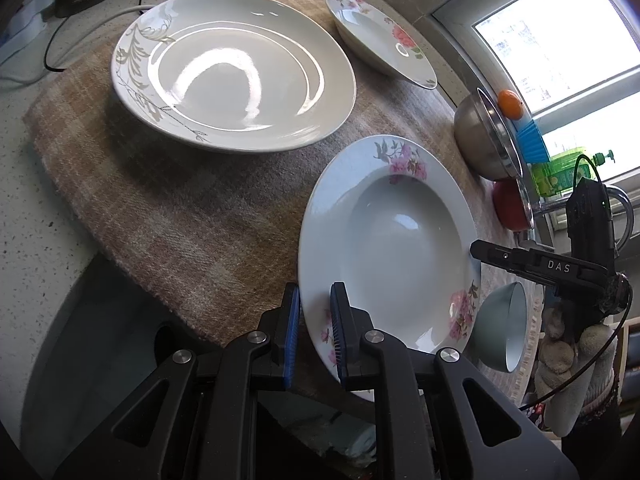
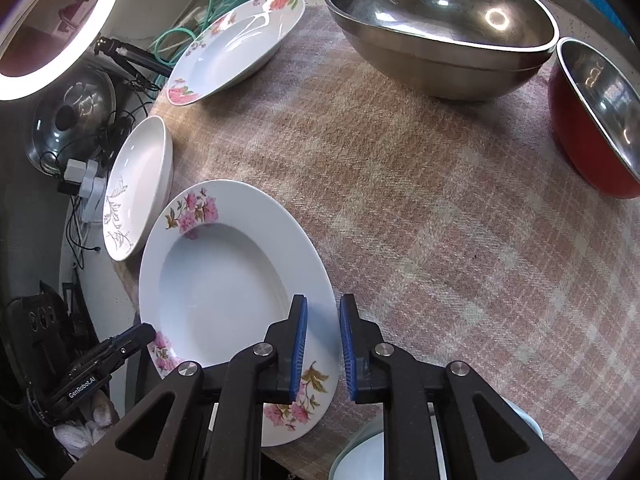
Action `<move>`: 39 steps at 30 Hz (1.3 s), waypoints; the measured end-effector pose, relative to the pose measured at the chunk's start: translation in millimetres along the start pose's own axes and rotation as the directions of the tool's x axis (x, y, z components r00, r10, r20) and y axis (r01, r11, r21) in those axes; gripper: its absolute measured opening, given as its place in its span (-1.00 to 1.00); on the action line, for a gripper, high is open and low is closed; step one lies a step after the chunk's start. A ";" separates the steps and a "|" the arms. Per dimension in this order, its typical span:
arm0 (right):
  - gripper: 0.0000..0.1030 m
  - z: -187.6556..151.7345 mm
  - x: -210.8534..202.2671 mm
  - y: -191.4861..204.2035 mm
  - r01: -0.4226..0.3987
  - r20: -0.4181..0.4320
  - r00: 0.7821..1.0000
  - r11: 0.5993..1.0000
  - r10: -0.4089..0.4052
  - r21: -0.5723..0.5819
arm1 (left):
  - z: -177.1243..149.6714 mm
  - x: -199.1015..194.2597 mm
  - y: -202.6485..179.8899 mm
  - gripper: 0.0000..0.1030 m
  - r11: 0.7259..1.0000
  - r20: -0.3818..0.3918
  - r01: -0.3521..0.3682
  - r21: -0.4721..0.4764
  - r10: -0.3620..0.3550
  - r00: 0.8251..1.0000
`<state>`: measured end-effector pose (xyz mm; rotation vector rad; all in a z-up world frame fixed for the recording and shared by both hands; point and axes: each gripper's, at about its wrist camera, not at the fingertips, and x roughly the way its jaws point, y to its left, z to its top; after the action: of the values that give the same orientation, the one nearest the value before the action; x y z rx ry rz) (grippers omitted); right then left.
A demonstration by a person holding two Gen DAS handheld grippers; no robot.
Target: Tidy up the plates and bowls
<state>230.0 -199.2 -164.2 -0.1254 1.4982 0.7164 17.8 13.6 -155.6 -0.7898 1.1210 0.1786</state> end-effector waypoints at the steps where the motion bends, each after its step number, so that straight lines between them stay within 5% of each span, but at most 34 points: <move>1: -0.68 -0.2 -1.1 2.0 0.009 0.008 1.000 1.000 -0.009 -0.005 | 0.4 -0.9 0.6 -0.74 1.000 0.003 -0.002 -0.001 0.002 1.000; 14: -0.53 3.7 -24.9 10.6 0.057 0.098 0.994 0.998 -0.055 -0.021 | 3.6 -23.0 15.1 -0.74 0.999 0.049 -0.020 -0.028 0.021 0.999; 39: -0.31 5.8 -65.3 85.0 0.003 0.270 0.962 0.989 0.038 -0.149 | 46.3 -86.9 51.2 -0.74 0.992 0.229 -0.107 -0.072 0.120 0.966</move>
<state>198.1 -152.1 -73.1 -0.1210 1.1849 0.8245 -13.2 102.2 -96.3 -0.7364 0.9416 0.3928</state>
